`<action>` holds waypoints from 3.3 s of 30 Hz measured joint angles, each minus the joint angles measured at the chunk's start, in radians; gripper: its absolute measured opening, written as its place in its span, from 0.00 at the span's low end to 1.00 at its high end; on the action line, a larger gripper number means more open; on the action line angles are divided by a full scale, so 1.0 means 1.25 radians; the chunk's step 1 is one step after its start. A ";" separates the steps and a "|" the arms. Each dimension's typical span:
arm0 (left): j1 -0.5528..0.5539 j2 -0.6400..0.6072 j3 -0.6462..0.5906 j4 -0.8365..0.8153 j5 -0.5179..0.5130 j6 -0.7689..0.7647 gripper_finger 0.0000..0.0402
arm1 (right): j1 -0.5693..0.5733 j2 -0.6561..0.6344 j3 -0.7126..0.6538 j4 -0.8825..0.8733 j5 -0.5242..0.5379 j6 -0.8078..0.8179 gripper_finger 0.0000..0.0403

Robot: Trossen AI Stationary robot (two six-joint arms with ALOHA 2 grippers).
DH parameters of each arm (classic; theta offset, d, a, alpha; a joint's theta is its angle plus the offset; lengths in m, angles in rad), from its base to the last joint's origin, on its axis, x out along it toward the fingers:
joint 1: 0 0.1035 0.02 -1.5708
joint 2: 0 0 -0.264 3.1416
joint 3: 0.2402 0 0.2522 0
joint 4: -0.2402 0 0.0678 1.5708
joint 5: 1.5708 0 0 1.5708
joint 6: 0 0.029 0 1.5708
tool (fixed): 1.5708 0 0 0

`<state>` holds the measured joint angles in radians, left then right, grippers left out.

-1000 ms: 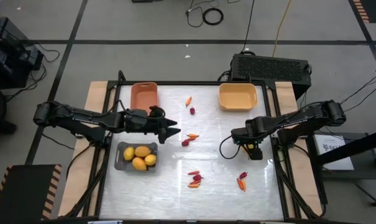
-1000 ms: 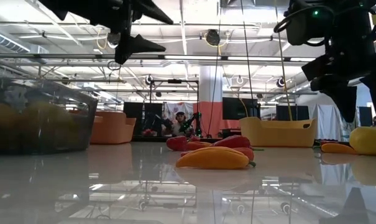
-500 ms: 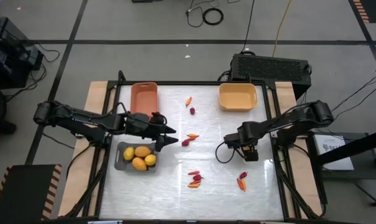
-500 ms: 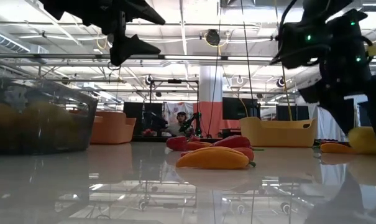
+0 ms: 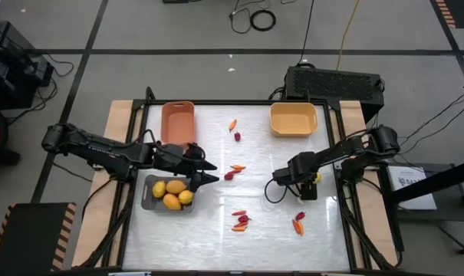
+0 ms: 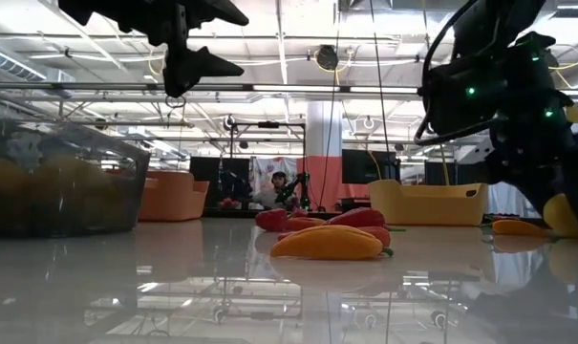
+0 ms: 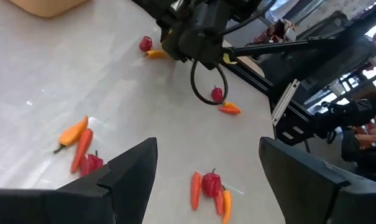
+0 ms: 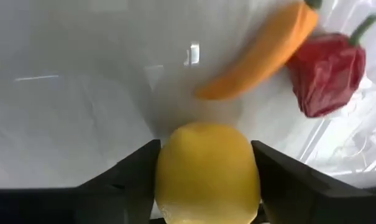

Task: Sort produce into baskets
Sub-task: Put the yellow lemon into the black bin, then put the red bell pepper into the orange bin

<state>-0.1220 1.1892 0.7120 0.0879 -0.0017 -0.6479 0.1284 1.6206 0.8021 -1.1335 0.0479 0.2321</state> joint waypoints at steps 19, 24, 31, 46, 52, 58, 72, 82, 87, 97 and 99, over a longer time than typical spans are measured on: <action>-0.018 -0.157 0.134 -0.599 -0.149 -0.062 0.62 | 0.009 -0.023 0.382 0.351 -0.060 -0.036 0.52; -0.018 -0.183 0.146 -0.794 -0.185 -0.142 0.57 | 0.009 0.003 0.387 0.784 -0.060 -0.132 0.52; -0.020 -0.182 0.145 -0.937 -0.141 -0.182 0.57 | 0.009 0.157 0.386 1.263 -0.060 -0.235 0.52; -0.021 -0.182 0.145 -1.047 -0.118 -0.147 0.57 | -0.006 0.541 0.630 1.445 -0.059 -0.171 0.57; -0.021 -0.182 0.145 -1.047 -0.119 -0.147 0.57 | -0.008 0.563 0.749 1.192 -0.057 -0.135 0.66; -0.021 -0.182 0.145 -1.046 -0.141 -0.146 0.57 | -0.022 0.556 0.819 1.010 -0.057 -0.147 0.77; -0.021 -0.182 0.144 -0.960 -0.170 -0.082 0.57 | -0.029 0.553 1.174 0.234 -0.061 -0.175 0.80; -0.019 -0.097 0.144 -0.560 -0.169 0.132 0.57 | -0.039 0.517 1.223 -0.209 0.023 -0.194 0.76; -0.009 0.031 0.146 -0.424 -0.101 0.191 0.57 | -0.033 0.448 1.195 -0.306 0.045 -0.166 0.71; 0.013 0.234 0.144 -0.256 -0.087 0.259 0.57 | -0.021 -0.004 0.702 -0.145 0.153 0.033 0.62; 0.018 0.274 0.144 -0.216 -0.092 0.279 0.57 | -0.014 -0.119 0.557 -0.054 0.152 0.110 0.60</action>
<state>-0.0990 1.5312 0.8917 -0.1825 -0.1171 -0.2994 0.1107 1.4721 1.4980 -1.2012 0.2382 0.3691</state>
